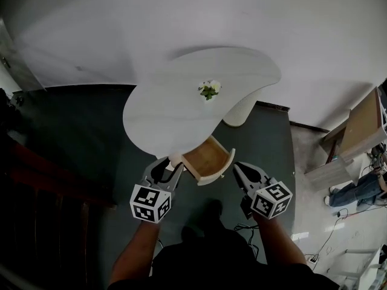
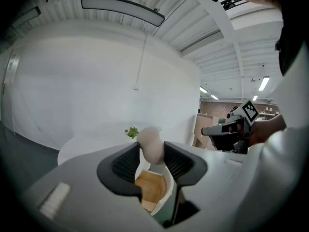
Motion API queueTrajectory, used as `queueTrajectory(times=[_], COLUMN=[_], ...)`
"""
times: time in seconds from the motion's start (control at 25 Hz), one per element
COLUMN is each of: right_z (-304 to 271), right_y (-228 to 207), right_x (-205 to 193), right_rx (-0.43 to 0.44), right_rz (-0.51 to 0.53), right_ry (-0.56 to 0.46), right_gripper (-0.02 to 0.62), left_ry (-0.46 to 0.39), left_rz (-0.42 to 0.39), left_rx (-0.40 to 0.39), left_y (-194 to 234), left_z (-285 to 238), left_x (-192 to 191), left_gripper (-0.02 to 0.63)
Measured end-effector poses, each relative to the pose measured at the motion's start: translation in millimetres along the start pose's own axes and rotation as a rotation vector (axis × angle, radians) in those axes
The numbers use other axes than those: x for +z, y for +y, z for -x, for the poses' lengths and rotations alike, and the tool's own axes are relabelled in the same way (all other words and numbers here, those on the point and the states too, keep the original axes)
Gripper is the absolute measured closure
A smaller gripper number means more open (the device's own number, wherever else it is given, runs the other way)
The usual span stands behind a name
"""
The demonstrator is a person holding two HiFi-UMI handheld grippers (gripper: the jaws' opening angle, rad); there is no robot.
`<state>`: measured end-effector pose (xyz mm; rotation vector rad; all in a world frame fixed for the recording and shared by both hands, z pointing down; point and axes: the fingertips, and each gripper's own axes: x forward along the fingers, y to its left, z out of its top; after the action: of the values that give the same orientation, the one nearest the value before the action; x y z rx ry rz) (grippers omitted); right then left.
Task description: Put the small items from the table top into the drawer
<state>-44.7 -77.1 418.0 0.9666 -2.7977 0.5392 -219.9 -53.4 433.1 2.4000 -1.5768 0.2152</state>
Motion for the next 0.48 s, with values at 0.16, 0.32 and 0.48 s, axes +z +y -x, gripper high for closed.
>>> queueTrajectory(times=[0.16,0.32,0.48], right_z=[-16.1,-26.7,-34.5], right_y=[-46.7,-86.9,-120.9], right_x=[6.3,8.4,13.9], right_rx=[0.001,0.014,0.034], right_rz=[-0.031,-0.068,-0.091], right_ry=[-0.007,0.003,0.012], right_gripper=[0.584,0.584,0.584], left_ry=[0.026,0.057,0.089], left_rz=[-0.008,-0.013,-0.017], left_rx=[-0.008,-0.005,0.005], left_y=[-1.3,-6.2,-11.3], left_z=[-48.0,-88.3,-118.7], left_x=[6.3,12.4,15.7], left_gripper=[0.449,0.448,0.448])
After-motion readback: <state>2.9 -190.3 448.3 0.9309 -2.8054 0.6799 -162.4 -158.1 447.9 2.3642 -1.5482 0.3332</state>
